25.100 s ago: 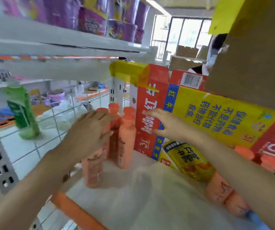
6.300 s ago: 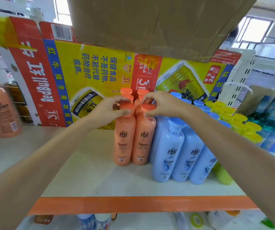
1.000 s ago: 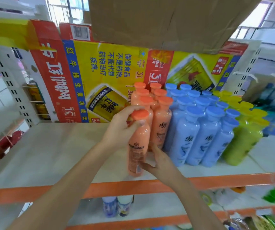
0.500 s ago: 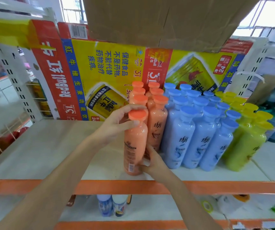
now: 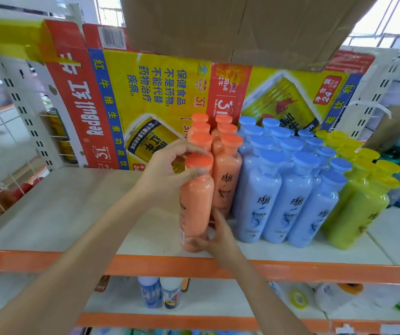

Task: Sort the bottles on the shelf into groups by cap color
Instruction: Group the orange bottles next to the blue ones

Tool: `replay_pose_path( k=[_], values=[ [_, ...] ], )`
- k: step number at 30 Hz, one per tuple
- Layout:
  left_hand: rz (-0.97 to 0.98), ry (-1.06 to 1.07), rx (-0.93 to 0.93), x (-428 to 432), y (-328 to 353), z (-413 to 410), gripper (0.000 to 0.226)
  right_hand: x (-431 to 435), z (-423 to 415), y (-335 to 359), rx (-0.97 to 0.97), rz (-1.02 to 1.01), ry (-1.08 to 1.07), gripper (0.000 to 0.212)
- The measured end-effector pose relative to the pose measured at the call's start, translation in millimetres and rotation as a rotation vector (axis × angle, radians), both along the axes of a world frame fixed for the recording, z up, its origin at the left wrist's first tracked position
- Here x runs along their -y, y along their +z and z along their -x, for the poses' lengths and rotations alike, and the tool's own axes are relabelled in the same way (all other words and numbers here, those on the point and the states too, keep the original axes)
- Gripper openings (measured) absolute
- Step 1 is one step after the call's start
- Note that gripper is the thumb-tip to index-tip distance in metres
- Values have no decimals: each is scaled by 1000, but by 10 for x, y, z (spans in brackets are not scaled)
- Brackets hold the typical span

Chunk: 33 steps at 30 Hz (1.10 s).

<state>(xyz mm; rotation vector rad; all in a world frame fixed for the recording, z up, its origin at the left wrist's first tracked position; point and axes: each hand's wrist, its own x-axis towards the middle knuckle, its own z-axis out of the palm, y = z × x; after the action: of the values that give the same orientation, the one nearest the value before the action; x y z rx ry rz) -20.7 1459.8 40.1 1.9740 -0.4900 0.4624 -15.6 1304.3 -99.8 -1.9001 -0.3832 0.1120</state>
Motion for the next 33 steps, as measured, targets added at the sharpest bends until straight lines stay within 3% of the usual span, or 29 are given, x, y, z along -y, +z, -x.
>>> replay_pose_path(
  k=[3,6,12,16,21,24,30,33],
  values=[
    [-20,-17,-4,-30,10,-5,25,72,-62,24,-102,-5,171,76],
    [-53,-35,-12,-70,14,-17,27,58,-69,41,-101,-29,160,83],
    [-203,-53,-4,-102,75,6,23,-96,-19,-73,-3,-16,-96,83],
    [-292,69,25,-36,130,17,36,-203,-20,-162,28,15,-198,100],
    [-322,57,36,-19,164,16,25,-36,-28,-85,-57,52,-47,81],
    [-304,27,2,-55,170,12,23,26,-47,-44,-78,87,32,83],
    [-342,-34,-16,-83,165,9,26,-84,-8,-98,-12,88,-126,79],
    [-481,0,26,-51,131,-38,43,-145,27,-74,11,132,-190,83]
  ],
)
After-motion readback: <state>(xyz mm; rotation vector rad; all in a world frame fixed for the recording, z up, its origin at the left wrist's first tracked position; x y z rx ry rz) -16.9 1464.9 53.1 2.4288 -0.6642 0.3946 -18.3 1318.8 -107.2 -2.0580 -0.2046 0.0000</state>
